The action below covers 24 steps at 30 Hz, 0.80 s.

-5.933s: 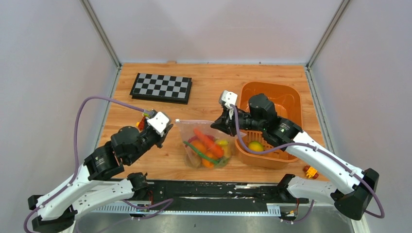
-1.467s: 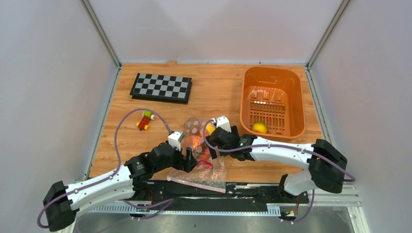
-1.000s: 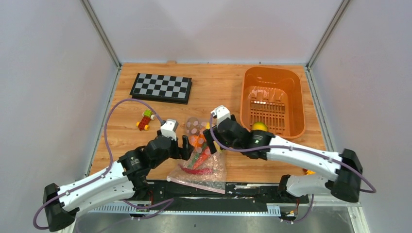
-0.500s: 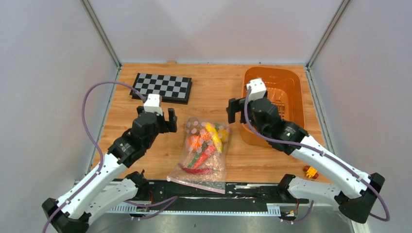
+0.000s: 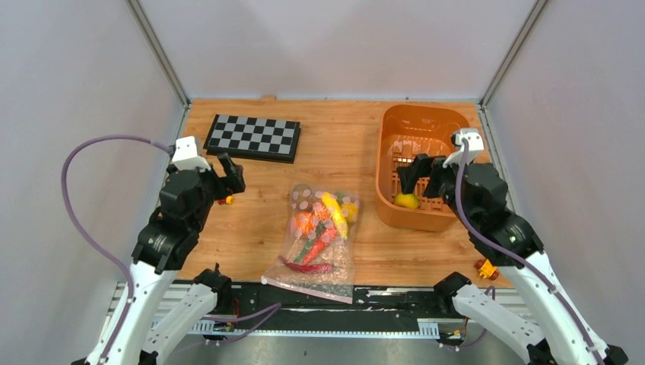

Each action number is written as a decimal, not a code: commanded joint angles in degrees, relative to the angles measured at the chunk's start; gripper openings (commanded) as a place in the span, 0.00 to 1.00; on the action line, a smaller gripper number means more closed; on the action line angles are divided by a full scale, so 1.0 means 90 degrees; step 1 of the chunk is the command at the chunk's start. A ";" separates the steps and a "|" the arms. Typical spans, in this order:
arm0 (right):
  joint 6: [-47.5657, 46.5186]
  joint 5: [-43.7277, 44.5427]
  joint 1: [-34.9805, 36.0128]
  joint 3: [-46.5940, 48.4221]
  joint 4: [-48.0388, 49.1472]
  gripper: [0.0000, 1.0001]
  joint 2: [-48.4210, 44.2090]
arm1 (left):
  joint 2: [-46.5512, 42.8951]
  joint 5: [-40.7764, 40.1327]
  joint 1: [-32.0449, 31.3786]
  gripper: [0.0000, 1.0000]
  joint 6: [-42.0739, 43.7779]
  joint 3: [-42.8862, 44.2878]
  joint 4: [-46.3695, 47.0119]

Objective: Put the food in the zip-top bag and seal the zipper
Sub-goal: Reset both arms

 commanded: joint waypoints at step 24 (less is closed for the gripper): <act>0.0487 -0.1757 -0.0012 -0.0491 -0.0046 1.00 -0.0936 | -0.0890 -0.0297 0.0025 1.00 -0.0031 -0.0023 -0.0581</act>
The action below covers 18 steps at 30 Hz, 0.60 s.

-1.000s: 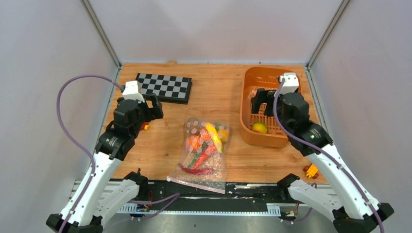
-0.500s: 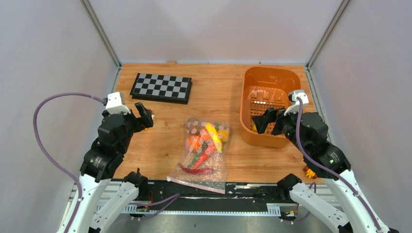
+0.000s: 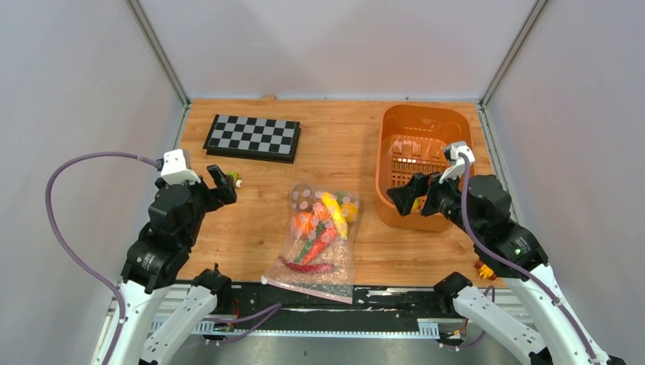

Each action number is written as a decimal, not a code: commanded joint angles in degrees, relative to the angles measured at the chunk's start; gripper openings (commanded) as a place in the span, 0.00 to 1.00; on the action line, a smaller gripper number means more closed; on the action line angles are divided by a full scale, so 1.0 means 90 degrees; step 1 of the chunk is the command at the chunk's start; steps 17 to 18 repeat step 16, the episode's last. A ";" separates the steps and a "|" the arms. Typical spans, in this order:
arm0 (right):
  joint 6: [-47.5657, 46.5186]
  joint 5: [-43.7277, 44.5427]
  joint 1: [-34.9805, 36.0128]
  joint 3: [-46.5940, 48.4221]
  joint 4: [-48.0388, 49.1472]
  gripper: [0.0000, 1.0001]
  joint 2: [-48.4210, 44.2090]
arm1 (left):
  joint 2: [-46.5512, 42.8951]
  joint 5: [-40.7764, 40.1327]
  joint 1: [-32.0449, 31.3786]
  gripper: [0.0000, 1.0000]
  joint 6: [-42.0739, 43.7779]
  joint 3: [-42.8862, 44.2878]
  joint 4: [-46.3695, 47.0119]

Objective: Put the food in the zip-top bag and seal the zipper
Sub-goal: Reset both arms

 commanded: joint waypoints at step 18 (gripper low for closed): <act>0.0236 -0.0085 -0.0010 0.0168 0.0365 1.00 -0.0117 | 0.0283 0.0235 0.0030 1.00 0.0110 0.0116 0.0489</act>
